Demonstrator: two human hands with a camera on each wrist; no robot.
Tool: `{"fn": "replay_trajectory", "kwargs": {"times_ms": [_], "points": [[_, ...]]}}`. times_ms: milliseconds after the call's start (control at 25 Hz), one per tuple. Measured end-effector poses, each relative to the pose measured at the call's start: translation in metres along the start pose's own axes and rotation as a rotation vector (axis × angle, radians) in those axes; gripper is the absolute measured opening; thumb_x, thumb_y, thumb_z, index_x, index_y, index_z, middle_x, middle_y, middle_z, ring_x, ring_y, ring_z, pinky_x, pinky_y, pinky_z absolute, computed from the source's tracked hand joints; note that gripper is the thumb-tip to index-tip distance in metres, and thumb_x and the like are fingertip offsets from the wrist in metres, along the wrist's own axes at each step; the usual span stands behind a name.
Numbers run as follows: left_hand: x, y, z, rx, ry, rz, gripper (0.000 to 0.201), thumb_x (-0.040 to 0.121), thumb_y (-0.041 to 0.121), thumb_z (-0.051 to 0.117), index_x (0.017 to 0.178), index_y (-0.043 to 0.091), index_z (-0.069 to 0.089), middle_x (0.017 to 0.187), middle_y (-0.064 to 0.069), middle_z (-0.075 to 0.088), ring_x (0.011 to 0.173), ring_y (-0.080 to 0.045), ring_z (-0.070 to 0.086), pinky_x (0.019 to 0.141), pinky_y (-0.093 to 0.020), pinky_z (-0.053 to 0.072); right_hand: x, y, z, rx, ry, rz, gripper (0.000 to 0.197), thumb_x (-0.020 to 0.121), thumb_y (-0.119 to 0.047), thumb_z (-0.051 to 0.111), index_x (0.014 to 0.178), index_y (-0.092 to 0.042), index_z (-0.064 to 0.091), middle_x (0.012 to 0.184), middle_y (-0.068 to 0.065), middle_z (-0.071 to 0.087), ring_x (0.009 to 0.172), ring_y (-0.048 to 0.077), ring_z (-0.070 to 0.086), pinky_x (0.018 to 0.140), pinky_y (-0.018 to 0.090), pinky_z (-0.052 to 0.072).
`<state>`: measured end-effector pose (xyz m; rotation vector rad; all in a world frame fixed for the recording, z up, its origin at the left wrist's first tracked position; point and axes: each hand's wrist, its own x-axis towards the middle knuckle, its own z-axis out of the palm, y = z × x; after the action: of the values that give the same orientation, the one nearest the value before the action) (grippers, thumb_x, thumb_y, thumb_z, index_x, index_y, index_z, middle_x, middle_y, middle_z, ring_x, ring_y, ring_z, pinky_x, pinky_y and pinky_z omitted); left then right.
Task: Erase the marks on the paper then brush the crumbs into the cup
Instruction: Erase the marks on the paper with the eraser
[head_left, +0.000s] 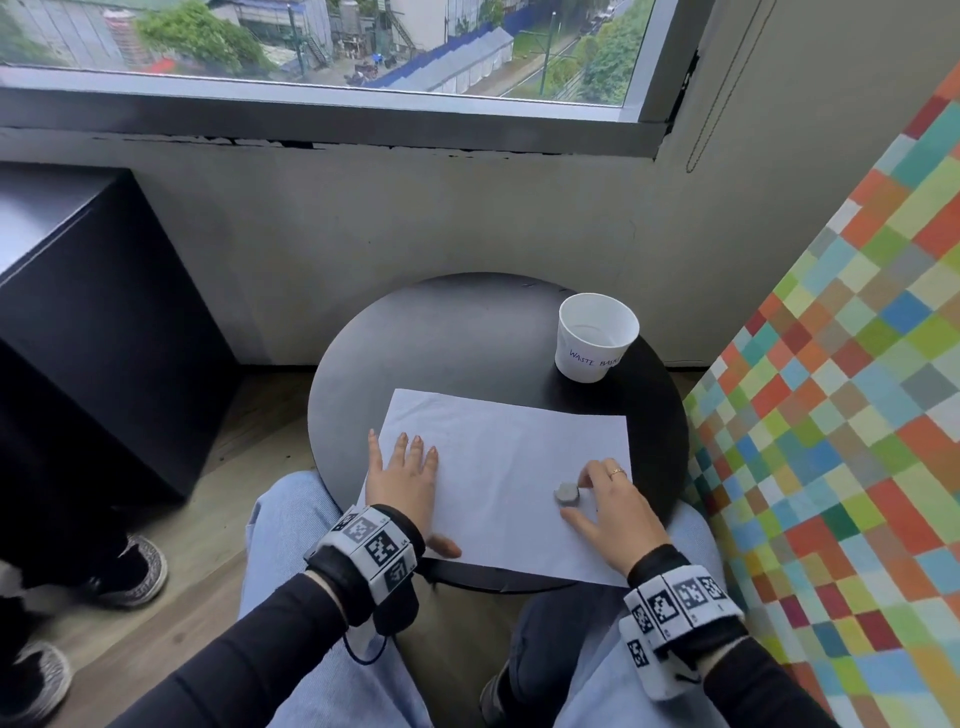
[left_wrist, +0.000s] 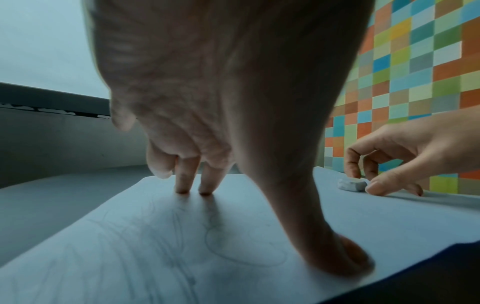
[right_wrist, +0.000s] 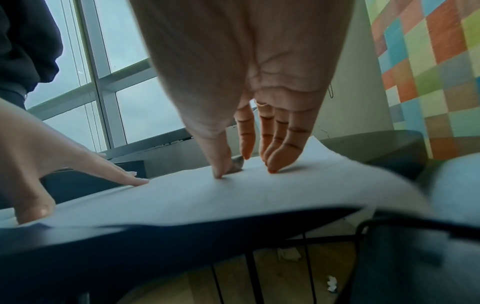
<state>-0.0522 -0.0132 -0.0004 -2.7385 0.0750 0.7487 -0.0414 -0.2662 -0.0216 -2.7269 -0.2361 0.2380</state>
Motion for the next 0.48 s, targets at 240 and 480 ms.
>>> {"fn": "replay_trajectory", "kwargs": {"times_ms": [240, 480], "points": [[0.004, -0.011, -0.001, -0.058, 0.012, 0.072, 0.121, 0.074, 0.071, 0.068, 0.158, 0.021, -0.004, 0.162, -0.013, 0.006, 0.151, -0.034, -0.003, 0.110, -0.070, -0.008, 0.016, -0.020, 0.015, 0.245, 0.079, -0.093, 0.014, 0.086, -0.022, 0.067, 0.089, -0.014, 0.055, 0.091, 0.002, 0.053, 0.076, 0.015, 0.054, 0.075, 0.030, 0.047], [0.009, -0.016, -0.001, -0.084, 0.000, 0.108, 0.123, 0.071, 0.060, 0.078, 0.157, 0.030, -0.004, 0.153, -0.015, 0.014, 0.147, -0.035, 0.010, 0.110, -0.072, 0.000, 0.009, -0.074, 0.044, 0.501, -0.024, -0.224, 0.034, 0.073, -0.032, 0.082, 0.079, -0.015, 0.053, 0.065, -0.006, 0.056, 0.056, 0.007, 0.050, 0.058, 0.017, 0.043]]}}
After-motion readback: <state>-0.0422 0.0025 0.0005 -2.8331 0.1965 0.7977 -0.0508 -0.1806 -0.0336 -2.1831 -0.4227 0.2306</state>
